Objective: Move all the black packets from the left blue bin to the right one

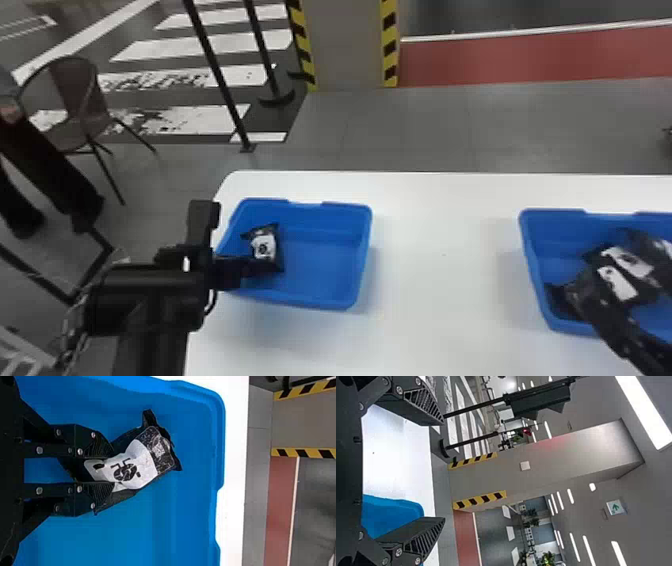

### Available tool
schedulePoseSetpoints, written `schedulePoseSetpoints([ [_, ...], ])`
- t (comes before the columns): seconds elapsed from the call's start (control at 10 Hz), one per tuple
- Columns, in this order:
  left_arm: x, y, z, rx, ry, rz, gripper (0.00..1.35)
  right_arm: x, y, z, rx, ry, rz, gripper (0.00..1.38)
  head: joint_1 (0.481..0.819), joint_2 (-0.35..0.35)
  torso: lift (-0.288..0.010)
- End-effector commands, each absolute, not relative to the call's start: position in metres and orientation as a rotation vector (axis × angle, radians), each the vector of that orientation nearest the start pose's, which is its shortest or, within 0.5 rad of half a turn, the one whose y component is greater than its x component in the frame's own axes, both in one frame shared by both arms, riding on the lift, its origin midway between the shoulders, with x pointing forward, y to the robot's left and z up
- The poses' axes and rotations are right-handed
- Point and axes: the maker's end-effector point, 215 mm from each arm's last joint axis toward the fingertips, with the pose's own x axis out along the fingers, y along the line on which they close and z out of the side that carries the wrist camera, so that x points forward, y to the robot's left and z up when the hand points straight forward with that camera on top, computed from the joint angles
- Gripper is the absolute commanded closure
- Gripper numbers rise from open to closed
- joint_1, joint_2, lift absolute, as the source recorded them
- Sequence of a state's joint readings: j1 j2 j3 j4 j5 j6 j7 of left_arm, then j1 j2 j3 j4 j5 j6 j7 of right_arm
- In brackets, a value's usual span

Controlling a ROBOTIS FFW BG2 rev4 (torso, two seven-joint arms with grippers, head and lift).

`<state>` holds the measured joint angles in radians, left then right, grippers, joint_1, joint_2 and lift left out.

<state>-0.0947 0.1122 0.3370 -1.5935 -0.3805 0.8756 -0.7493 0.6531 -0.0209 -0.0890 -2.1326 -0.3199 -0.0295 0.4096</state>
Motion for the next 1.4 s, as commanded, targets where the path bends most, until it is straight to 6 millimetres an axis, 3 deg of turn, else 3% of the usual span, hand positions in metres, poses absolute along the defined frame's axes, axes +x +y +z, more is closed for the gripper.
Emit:
schedulePoseSetpoints([
  [0.0, 0.513, 0.368, -0.478, -0.001, 0.751, -0.206, 1.21, 0.391, -0.193, -0.319, 0.258, -0.009, 0.331, 0.18, 0.695, 0.229, -0.110],
  [0.2, 0.492, 0.346, -0.419, 0.023, 0.642, -0.250, 1.21, 0.392, -0.183, -0.311, 0.284, -0.024, 0.356, 0.18, 0.695, 0.213, -0.110],
  [0.3, 0.479, 0.324, -0.395, 0.022, 0.591, -0.306, 1.21, 0.392, -0.174, -0.305, 0.305, -0.029, 0.380, 0.18, 0.695, 0.209, -0.110],
  [0.4, 0.478, 0.294, -0.381, 0.021, 0.541, -0.397, 1.21, 0.394, -0.165, -0.303, 0.326, -0.021, 0.418, 0.18, 0.695, 0.205, -0.110],
  [0.6, 0.476, 0.213, -0.360, 0.030, 0.432, -0.624, 1.21, 0.404, -0.128, -0.314, 0.410, 0.015, 0.558, 0.18, 0.695, 0.156, -0.110],
  [0.8, 0.474, 0.162, -0.358, 0.041, 0.403, -0.741, 1.21, 0.418, -0.100, -0.316, 0.497, 0.004, 0.648, 0.18, 0.695, 0.105, -0.110],
  [1.0, 0.488, 0.120, -0.367, 0.051, 0.343, -0.888, 1.21, 0.437, -0.077, -0.314, 0.594, -0.010, 0.710, 0.17, 0.695, 0.076, -0.110],
  [1.3, 0.489, 0.071, -0.369, 0.027, 0.297, -1.040, 1.21, 0.467, -0.058, -0.314, 0.689, -0.017, 0.757, 0.18, 0.695, 0.038, -0.110],
])
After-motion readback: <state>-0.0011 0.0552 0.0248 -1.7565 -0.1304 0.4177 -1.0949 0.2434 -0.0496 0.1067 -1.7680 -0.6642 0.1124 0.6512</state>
